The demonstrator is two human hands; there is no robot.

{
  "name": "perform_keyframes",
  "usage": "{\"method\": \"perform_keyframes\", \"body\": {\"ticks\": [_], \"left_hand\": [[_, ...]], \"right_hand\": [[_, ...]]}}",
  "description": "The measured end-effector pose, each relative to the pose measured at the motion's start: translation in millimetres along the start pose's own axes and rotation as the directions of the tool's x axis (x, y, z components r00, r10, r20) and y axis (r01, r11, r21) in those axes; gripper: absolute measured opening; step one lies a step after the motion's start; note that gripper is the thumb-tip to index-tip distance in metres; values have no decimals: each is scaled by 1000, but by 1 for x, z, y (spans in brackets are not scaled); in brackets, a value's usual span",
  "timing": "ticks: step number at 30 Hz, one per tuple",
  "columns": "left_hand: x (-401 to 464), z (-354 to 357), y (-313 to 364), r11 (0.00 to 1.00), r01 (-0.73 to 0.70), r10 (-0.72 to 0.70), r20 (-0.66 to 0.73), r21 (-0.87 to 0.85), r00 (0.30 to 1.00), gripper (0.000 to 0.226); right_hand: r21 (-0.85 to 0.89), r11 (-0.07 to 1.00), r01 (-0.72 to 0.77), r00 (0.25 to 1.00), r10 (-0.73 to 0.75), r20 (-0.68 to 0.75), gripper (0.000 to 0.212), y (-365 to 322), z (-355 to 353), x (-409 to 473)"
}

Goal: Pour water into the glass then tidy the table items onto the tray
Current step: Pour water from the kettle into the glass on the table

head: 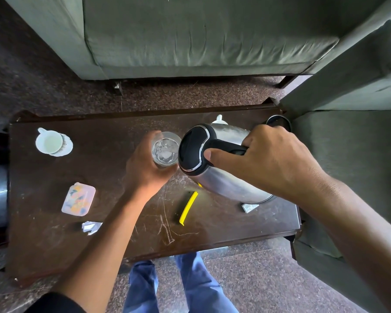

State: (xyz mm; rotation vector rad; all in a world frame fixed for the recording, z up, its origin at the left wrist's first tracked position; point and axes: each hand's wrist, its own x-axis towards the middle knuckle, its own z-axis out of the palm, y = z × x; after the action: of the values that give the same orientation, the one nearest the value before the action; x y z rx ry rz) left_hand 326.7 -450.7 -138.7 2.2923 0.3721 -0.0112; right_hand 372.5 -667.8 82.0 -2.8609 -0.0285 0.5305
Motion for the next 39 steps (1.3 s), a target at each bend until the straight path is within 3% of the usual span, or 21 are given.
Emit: {"method": "perform_keyframes", "body": {"ticks": [39], "left_hand": [[8, 10, 2, 1000, -21, 21, 0, 13, 1000, 92]], "right_hand": [[-6, 999, -46, 996, 46, 79, 77, -3, -4, 10]]}}
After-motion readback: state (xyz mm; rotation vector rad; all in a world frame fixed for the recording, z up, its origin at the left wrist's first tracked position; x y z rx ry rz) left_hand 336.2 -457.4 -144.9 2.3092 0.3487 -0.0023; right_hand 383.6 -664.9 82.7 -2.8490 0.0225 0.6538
